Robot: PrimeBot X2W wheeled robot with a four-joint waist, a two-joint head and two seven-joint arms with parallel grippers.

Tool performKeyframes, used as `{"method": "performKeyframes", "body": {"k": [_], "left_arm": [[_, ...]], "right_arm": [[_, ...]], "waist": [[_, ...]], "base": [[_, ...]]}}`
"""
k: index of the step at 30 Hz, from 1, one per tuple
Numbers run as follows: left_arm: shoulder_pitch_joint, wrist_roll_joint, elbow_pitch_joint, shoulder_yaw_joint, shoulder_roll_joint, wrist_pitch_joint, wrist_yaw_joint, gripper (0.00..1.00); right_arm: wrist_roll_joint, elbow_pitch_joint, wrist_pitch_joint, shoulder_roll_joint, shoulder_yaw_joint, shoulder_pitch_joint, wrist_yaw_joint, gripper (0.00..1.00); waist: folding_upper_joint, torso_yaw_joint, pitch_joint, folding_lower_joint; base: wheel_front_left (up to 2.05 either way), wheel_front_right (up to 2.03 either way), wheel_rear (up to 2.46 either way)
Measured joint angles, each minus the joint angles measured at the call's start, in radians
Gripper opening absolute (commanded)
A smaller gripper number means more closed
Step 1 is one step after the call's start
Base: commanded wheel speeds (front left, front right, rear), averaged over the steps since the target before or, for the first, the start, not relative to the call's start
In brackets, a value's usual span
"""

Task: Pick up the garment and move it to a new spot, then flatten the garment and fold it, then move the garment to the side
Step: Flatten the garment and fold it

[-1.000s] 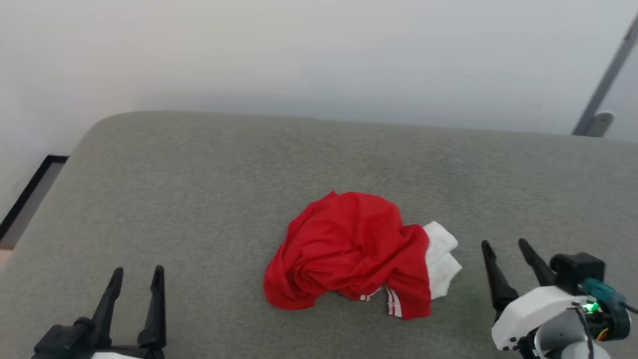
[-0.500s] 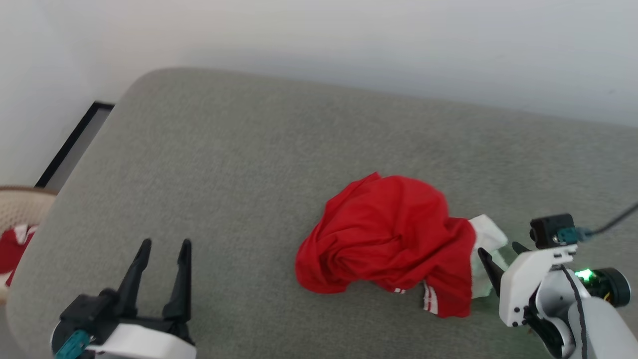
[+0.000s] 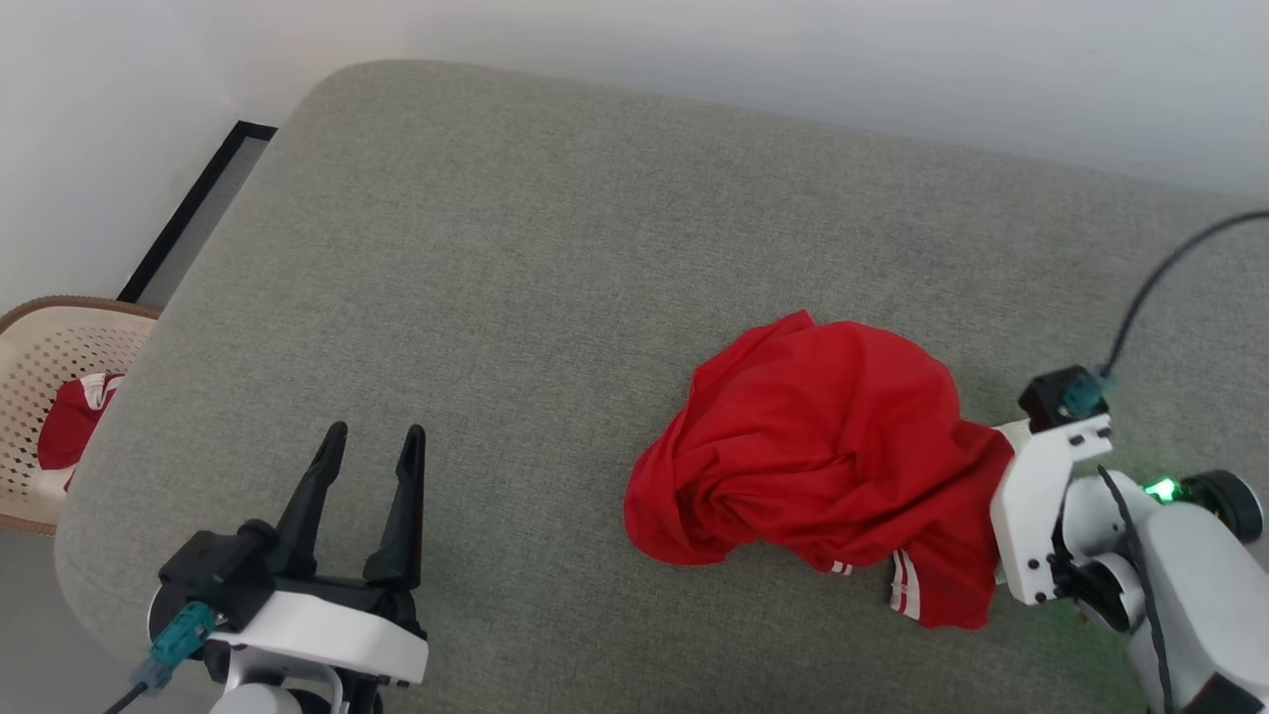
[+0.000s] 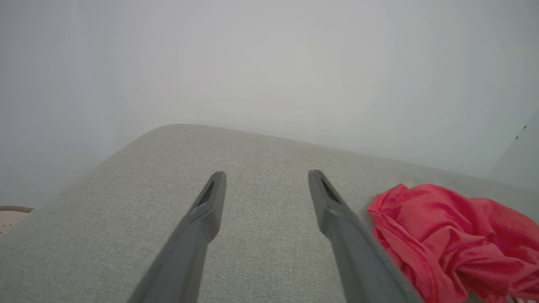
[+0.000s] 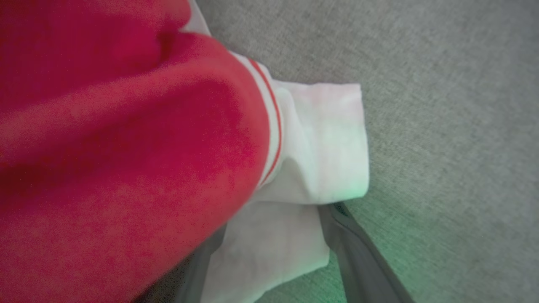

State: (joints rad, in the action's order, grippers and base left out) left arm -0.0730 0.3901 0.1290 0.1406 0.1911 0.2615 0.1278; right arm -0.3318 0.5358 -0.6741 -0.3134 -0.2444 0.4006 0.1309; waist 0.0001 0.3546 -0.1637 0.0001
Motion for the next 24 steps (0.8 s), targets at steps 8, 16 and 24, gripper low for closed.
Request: {"method": "performKeyframes", "body": {"k": [8,16,24], "left_arm": [[-0.004,0.010,0.004,-0.021,0.002,0.000,0.000,1.00],[0.015,0.010,-0.019,-0.062,0.018,0.000,0.000,1.00],[0.022,0.005,-0.031,-0.072,0.029,0.000,0.000,1.00]], "right_arm": [[-0.093,-0.033,-0.073,-0.036,-0.084,0.049,0.000,0.00],[-0.178,-0.233,-0.158,-0.148,-0.038,0.008,0.000,0.00],[-0.166,-0.401,-0.252,-0.203,0.180,-0.125,0.000,0.00]], "waist": [[-0.0001,-0.033,-0.003,0.0000],[-0.0001,-0.101,0.014,-0.0001],[-0.0001,-0.160,0.021,0.0000]], "base": [[0.00,0.00,0.00],[0.00,0.00,0.00],[0.00,0.00,0.00]]}}
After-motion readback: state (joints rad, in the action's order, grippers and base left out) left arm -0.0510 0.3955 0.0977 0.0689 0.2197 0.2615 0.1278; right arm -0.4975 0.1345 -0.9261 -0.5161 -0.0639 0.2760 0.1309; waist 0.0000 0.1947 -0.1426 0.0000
